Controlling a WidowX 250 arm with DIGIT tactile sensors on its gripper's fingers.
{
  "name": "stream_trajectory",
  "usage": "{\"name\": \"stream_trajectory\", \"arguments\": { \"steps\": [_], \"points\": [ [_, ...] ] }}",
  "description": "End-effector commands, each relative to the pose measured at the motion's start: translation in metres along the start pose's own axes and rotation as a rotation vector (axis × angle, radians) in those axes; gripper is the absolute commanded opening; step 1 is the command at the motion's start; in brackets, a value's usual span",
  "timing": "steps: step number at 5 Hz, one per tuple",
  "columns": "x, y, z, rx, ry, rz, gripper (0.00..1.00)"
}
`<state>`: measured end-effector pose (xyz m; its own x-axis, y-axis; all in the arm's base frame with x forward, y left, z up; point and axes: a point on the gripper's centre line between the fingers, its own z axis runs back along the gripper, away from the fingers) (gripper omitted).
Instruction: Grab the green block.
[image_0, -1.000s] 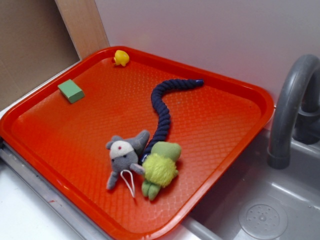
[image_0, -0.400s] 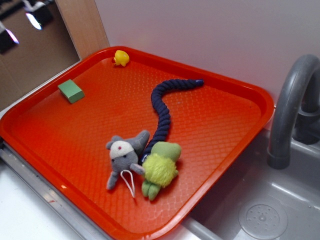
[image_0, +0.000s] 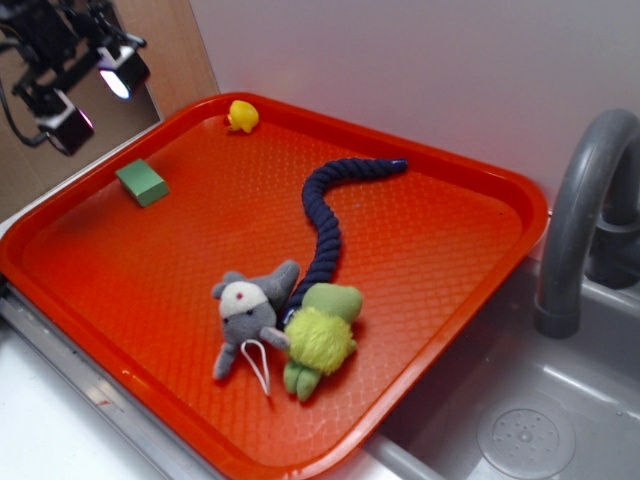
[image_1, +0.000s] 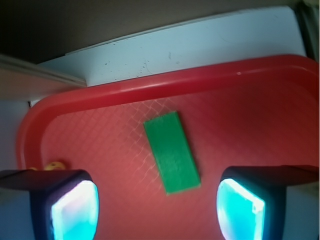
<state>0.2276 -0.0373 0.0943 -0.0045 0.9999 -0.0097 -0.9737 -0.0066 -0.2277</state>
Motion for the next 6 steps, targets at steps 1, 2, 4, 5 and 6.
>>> {"name": "stream_trajectory", "arguments": {
  "steps": [1,2,4,5,6],
  "points": [
    [-0.001,0.0,-0.037,0.008,-0.077,-0.233,1.0],
    [-0.002,-0.001,-0.056,0.037,-0.098,-0.271,1.0],
    [-0.013,0.005,-0.078,0.091,-0.105,-0.347,0.85],
    [-0.02,0.003,-0.068,0.067,-0.1,-0.38,0.0],
    [-0.029,0.003,-0.037,-0.006,-0.086,-0.468,0.0]
  ]
}}
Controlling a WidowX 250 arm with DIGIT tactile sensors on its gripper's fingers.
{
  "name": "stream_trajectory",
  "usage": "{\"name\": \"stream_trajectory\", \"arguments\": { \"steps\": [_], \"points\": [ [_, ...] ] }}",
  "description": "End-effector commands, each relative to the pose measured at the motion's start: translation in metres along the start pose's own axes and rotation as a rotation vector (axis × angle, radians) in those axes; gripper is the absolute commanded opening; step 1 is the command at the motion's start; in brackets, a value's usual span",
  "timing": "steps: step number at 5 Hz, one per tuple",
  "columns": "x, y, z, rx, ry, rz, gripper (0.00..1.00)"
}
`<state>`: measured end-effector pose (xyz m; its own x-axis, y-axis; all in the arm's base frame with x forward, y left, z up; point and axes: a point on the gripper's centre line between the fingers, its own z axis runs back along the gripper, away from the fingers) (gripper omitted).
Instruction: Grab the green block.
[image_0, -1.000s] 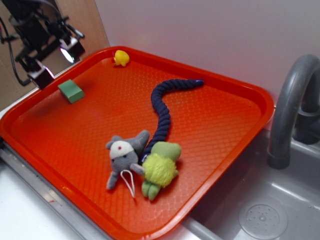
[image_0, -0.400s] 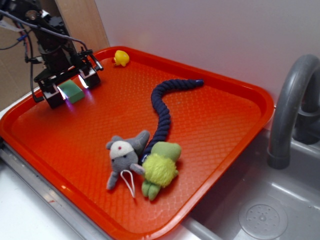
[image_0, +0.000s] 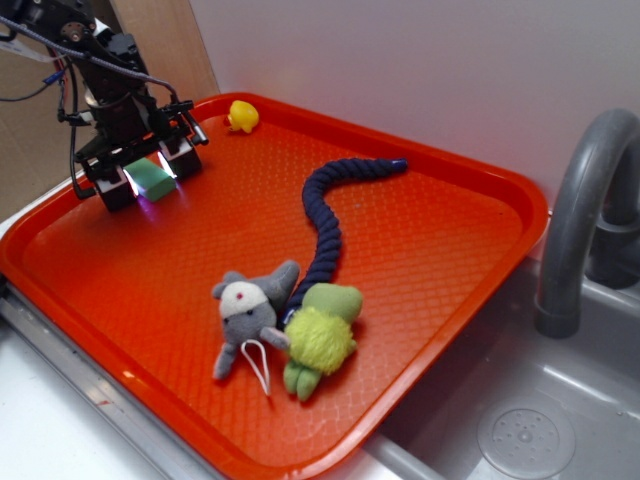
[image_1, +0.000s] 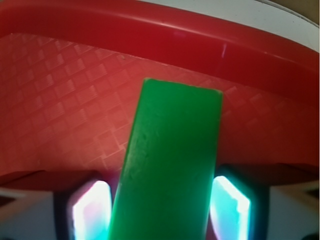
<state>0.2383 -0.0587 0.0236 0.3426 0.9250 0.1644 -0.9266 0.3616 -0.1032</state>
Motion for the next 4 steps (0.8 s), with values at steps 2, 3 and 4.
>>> {"name": "stream_trajectory", "arguments": {
  "steps": [2,3,4],
  "points": [
    [-0.027,0.004,0.13,-0.236,0.068,-0.279,0.0],
    [-0.045,0.013,0.171,-0.335,0.075,-0.469,0.0],
    [-0.067,0.019,0.207,-0.426,0.077,-0.592,0.0]
  ]
}}
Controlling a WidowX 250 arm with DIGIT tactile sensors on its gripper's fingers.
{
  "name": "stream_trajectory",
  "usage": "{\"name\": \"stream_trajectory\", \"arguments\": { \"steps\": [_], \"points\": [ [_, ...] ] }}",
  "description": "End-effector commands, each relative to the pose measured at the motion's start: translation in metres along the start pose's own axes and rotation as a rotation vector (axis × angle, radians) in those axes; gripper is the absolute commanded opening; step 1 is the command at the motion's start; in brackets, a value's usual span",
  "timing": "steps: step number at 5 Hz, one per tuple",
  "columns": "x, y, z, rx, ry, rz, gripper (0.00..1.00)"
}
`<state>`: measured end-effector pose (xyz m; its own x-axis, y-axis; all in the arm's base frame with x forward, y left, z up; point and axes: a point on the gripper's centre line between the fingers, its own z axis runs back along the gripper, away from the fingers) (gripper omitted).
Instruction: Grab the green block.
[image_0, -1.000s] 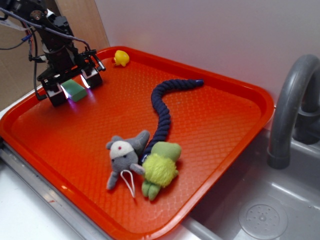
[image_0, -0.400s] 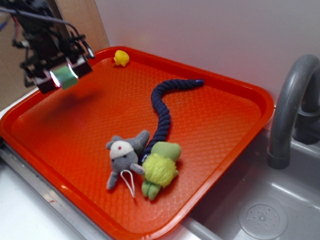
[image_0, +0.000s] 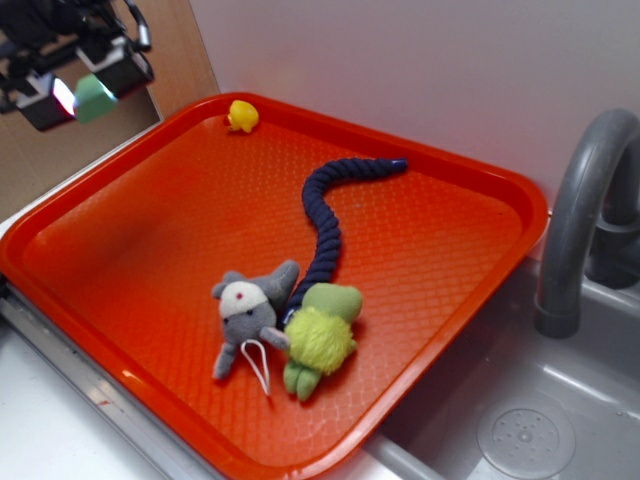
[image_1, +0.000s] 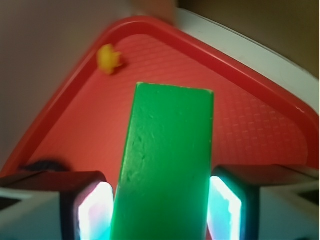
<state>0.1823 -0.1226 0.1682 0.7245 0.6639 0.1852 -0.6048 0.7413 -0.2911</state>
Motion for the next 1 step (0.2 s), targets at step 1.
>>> {"name": "stream_trajectory", "arguments": {
  "steps": [1],
  "points": [
    [-0.0357,-0.0245,0.0724,-0.207,-0.081,-0.253,0.0]
  ]
}}
